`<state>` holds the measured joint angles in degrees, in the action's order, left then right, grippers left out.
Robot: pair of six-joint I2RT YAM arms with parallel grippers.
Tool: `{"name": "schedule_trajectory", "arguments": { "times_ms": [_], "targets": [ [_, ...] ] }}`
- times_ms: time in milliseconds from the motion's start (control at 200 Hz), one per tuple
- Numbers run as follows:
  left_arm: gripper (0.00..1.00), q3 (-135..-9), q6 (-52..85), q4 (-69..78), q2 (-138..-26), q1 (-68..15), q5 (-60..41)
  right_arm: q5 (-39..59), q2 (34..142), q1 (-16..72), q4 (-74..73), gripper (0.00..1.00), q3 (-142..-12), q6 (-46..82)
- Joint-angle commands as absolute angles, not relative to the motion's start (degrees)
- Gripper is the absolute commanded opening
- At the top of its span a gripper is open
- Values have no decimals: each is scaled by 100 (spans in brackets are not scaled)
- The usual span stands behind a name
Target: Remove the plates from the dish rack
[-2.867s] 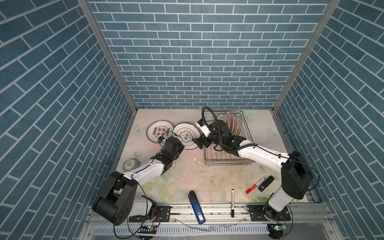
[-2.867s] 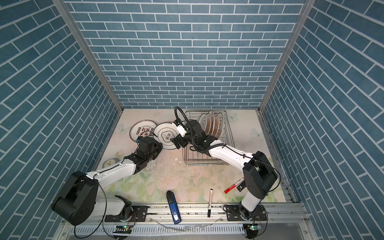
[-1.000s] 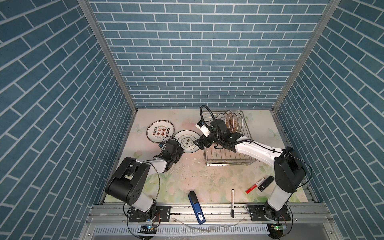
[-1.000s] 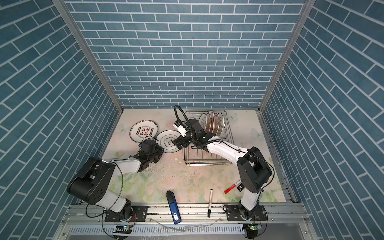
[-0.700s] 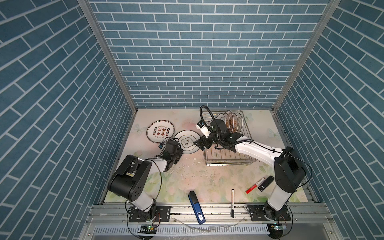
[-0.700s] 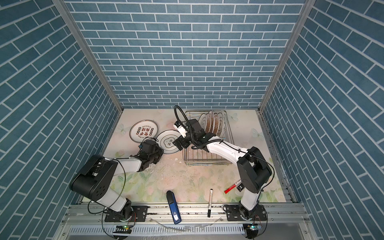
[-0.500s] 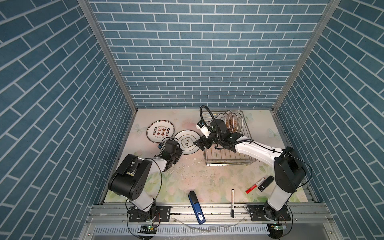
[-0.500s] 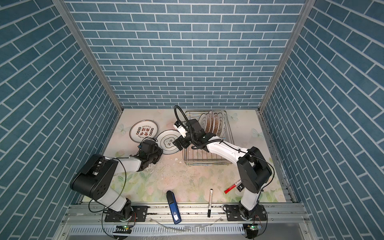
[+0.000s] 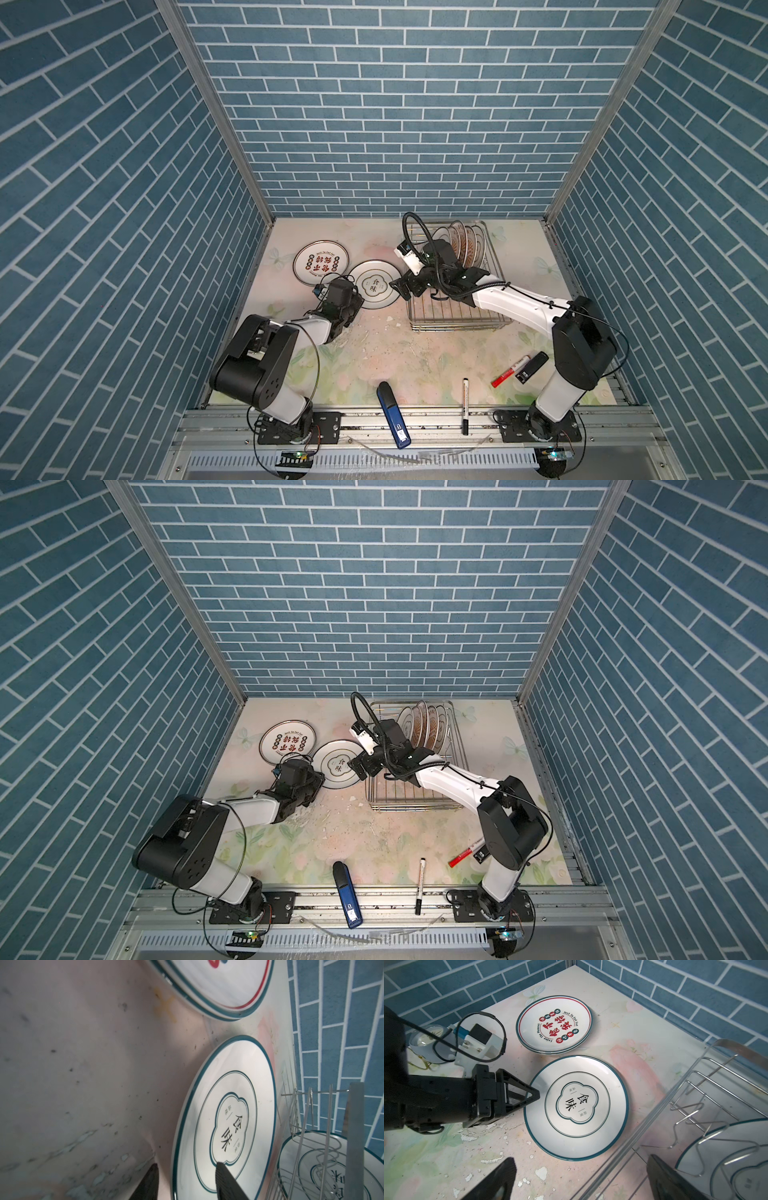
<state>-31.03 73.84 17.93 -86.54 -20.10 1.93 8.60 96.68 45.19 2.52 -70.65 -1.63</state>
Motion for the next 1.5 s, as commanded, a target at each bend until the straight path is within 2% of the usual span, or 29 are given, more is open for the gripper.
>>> {"name": "schedule_trajectory", "arguments": {
  "times_ms": [0,65,275,355,535,665,770,911,1101,1191,1496],
  "targets": [
    [53,-3173,7206,1154,-8171,-1979,604,536,9246,4433,4,99,-6978,37],
    [66,-3149,7120,1051,-7906,-1986,711,536,9124,4385,4,99,-6963,154],
    [83,-3165,6850,640,-7023,-2003,1048,-65,8447,4256,-290,99,-6551,521],
    [99,-3300,6399,568,-6791,-2206,1139,-264,8205,4137,-321,99,-6453,817],
    [100,-3421,5227,1261,-6577,-2758,1011,-389,7805,3706,-419,99,-6165,1410],
    [100,-3717,4351,1193,-6410,-3181,859,-525,7636,3372,-133,99,-6155,1627],
    [100,-3594,3700,1707,-6203,-3397,395,-720,7505,3108,87,99,-6153,1634],
    [100,-3372,3443,2591,-6110,-3402,-765,-1203,7385,2727,393,99,-6174,1691],
    [100,-3470,3216,3079,-6258,-3433,-1669,-790,7628,1947,968,99,-6479,2119],
    [100,-3465,3227,3365,-6380,-3450,-1919,-712,7818,1742,1169,98,-6627,2156],
    [100,-3605,3468,3872,-6890,-3520,-2248,-597,8524,1617,1590,85,-7155,2108]
  ]
}}
